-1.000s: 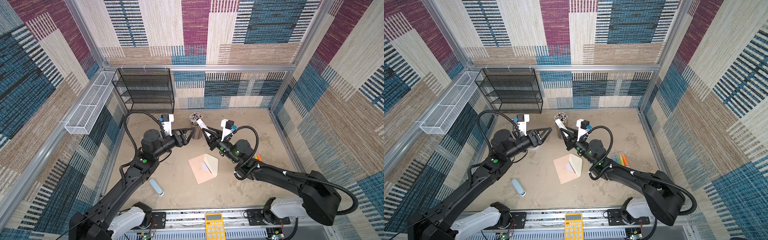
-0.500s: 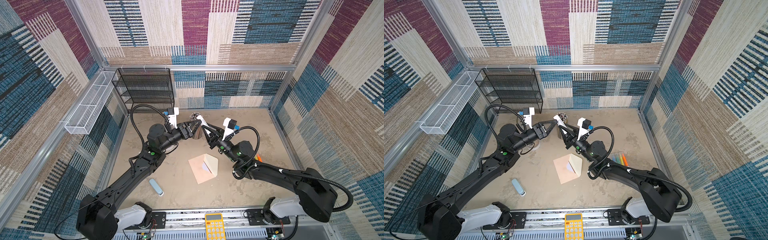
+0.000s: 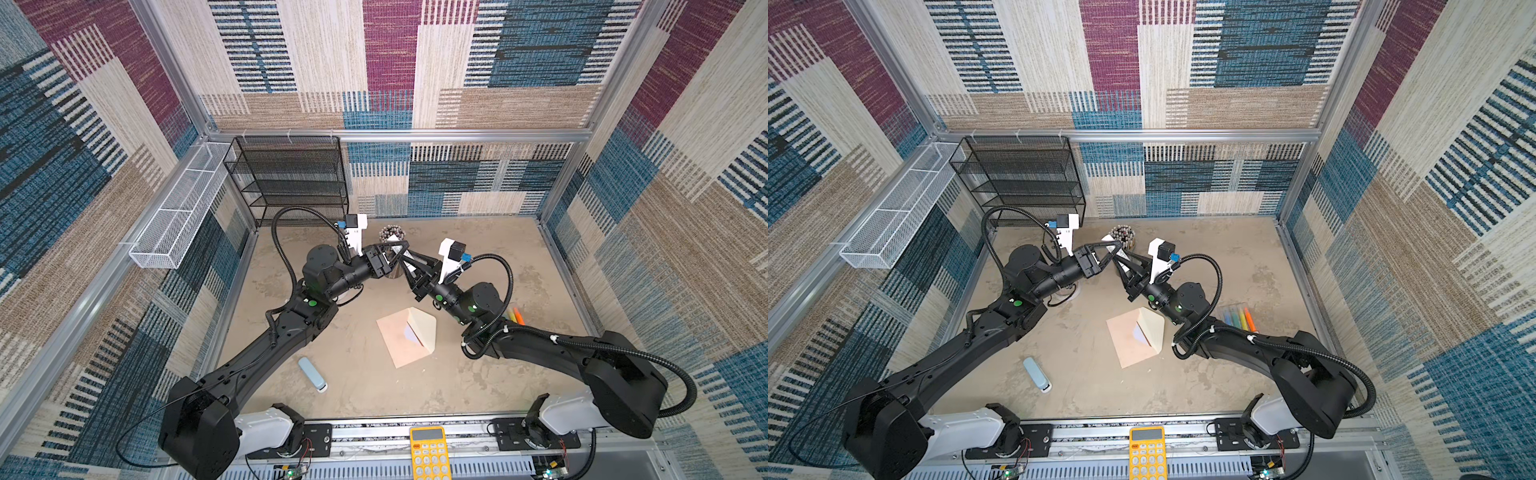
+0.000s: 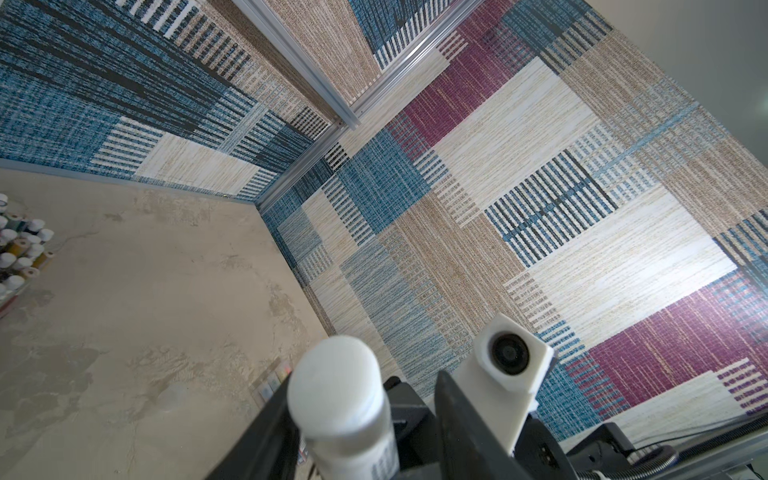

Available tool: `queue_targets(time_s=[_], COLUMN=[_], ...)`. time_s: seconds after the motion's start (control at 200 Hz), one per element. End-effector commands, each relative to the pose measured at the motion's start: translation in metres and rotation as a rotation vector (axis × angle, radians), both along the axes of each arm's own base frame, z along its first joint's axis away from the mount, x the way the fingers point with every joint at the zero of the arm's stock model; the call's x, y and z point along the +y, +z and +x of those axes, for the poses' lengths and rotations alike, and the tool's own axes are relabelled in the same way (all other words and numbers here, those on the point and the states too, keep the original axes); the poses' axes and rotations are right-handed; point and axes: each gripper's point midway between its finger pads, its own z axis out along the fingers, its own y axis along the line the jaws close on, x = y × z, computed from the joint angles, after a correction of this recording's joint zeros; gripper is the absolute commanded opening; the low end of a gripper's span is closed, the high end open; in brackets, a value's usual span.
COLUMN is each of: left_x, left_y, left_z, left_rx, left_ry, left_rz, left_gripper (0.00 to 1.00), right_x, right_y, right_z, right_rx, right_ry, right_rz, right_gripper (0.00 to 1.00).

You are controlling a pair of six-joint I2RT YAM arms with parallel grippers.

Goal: Place the letter into the envelope and seal it

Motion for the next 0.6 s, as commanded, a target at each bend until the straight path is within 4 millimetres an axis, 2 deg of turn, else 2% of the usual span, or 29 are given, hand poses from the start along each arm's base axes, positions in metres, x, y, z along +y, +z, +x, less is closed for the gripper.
queue_targets(time_s=[0.0,0.255,0.481,0.596], left_x=[-0.002,-0.003,0.000,0.004], left_y=[0.013,0.009,0.004,-0.001], left_z=[-0.003,-0.002,-0.002,-0.002], left_rx=[-0.033,-0.020,-0.025,-0.035], left_ry=[-0.024,-0.028,-0.002,0.022], left_rz=[-0.031,-0.022,0.023,0.068], left_gripper=[0.44,0.21,0.15,0.15], right_x=[0.000,0.002,0.007,0.000], right_y=[0.014,0.006,-0.007,-0.017], right_z=[-0.005,-0.005,-0.016,-0.018], right_rx=[-0.056,-0.067,-0.074,-0.057], right_ry=[0.002,-0.004,0.022,0.002], right_rz=[0.027,-0.003,-0.084,-0.132], right_gripper=[0.00,0.09,0.38,0.46])
